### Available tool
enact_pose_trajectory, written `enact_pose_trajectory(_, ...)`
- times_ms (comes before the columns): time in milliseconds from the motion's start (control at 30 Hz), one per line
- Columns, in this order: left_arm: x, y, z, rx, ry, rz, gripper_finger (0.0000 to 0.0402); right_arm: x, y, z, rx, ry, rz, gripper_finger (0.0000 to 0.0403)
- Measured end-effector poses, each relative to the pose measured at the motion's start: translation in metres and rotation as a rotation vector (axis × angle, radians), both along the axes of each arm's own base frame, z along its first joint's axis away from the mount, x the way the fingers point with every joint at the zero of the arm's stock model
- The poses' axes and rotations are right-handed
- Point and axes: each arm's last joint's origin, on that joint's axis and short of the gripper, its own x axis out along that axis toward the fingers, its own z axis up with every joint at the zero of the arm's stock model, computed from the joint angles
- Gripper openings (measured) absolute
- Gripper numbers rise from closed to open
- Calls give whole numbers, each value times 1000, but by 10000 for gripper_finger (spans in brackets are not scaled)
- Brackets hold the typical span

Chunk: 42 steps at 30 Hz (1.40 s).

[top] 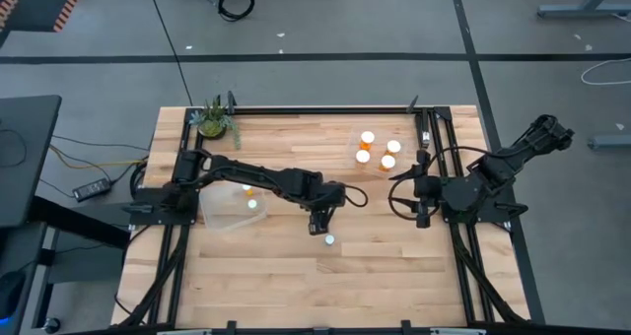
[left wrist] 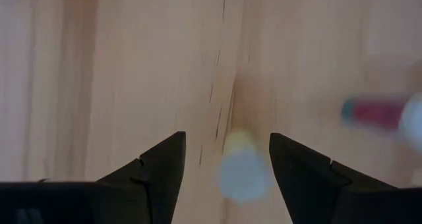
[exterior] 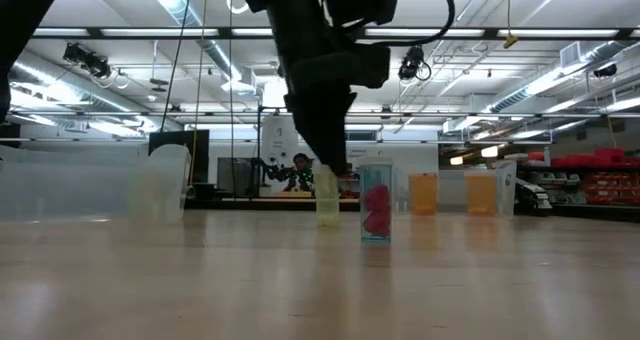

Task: Pick and place medicine bottles into bin by pill shape (circle, oval)
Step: Put the small yellow pill bottle into the left transparent bin

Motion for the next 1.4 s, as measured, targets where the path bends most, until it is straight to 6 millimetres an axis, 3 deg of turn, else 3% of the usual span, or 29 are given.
enact_pose_trajectory(400,-2,0,-6,-10,43,1,229,1,0,-1,-1,4,0,231)
enact_pose_trajectory(600,-20,0,-10,33,249,-124,222,1,0,-1,4,3,-3,231)
enact_pose_trajectory(967,-31,32,-19,0,321,-161,189,1,1,-1,6,4,-4,231)
enact_pose_trajectory(1167,-51,58,-22,-86,204,-105,177,1,1,-1,5,5,-3,231)
enact_pose_trajectory(1400,-75,59,-30,-80,-35,-137,172,1,1,-1,1,5,0,231)
